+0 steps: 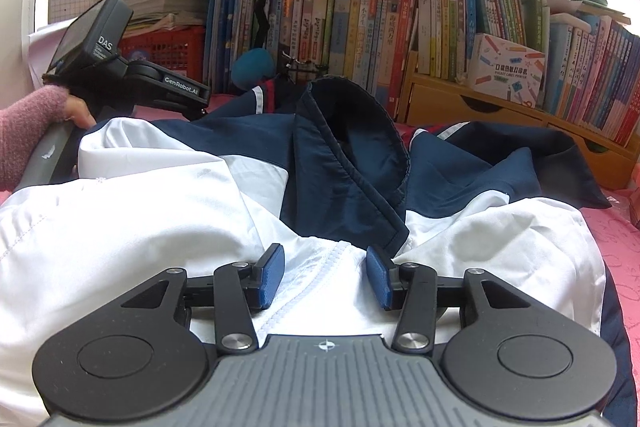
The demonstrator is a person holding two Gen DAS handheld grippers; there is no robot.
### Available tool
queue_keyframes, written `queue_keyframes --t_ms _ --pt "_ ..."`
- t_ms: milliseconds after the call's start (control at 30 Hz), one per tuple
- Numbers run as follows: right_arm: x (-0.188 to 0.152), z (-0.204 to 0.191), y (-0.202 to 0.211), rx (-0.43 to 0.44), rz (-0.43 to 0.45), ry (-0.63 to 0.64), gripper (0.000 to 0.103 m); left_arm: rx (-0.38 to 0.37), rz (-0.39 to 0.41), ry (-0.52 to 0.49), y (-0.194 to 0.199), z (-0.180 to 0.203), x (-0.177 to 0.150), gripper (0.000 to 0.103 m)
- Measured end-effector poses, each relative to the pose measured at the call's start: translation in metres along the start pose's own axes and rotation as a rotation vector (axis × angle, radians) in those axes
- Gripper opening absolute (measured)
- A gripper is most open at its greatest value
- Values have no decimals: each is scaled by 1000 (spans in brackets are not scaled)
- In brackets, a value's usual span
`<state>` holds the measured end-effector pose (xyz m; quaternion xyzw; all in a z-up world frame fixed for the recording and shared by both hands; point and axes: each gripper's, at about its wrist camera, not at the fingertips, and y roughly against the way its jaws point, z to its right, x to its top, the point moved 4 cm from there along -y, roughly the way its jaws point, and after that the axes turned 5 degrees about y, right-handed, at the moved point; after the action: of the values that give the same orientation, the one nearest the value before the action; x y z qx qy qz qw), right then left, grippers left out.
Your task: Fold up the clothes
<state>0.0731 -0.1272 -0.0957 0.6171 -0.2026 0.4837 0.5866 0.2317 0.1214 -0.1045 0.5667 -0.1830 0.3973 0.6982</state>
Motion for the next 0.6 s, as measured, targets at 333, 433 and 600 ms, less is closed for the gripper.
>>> queue_keyframes --t_ms 333,433,600 --pt "1 2 -2 9 -1 -14 50 -502 -20 167 48 4 35 6" --pt "1 2 -1 9 0 -14 50 -464 13 86 63 18 39 12" --pt "1 3 -1 11 1 -18 51 -180 17 66 46 2 29 36"
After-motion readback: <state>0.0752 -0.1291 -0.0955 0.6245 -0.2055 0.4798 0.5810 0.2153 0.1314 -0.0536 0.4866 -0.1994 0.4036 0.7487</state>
